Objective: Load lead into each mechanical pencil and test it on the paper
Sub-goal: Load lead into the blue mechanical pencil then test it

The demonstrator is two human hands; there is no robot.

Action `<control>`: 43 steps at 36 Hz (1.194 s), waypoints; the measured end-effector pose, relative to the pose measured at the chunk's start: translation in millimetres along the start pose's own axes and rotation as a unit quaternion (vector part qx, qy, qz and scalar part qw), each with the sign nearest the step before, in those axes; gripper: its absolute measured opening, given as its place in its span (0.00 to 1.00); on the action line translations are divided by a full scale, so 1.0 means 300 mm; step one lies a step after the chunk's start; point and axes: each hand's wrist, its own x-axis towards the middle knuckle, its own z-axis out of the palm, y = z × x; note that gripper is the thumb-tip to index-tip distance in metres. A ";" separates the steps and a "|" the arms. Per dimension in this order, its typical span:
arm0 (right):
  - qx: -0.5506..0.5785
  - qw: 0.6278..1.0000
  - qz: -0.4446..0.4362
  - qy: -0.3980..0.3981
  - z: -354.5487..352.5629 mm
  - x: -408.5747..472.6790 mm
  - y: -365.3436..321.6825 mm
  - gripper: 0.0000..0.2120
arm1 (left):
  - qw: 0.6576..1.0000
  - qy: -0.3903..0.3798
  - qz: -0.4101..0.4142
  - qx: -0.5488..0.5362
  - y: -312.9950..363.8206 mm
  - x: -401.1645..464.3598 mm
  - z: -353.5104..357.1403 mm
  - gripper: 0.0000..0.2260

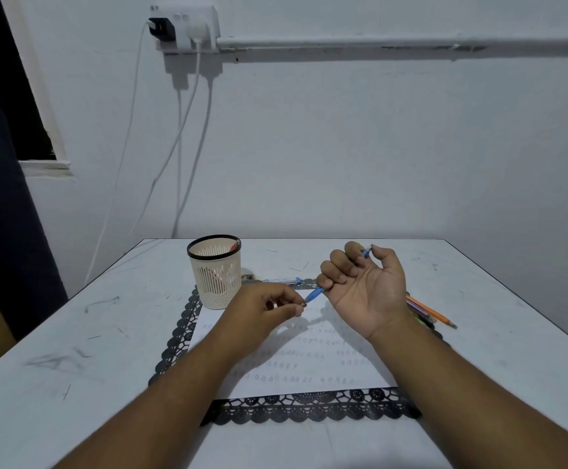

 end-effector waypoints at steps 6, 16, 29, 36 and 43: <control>0.009 1.000 0.006 -0.003 0.003 -0.005 0.003 0.14 | 1.000 0.001 0.009 0.018 -0.002 -0.003 0.001 0.05; -0.018 1.000 0.011 0.004 0.018 -0.002 -0.007 0.16 | 0.999 0.004 0.032 0.038 0.007 0.004 -0.007 0.06; -0.333 0.939 0.054 0.069 0.034 -0.008 0.006 0.21 | 0.999 0.042 0.007 0.023 -0.007 0.008 -0.022 0.06; -0.270 0.956 -0.017 0.117 -0.023 0.032 -0.093 0.11 | 0.996 0.058 -0.049 0.041 -0.043 0.026 -0.102 0.06; -0.321 0.935 -0.034 0.148 -0.120 0.056 -0.129 0.08 | 0.984 -0.013 -0.109 0.141 -0.099 0.016 -0.134 0.06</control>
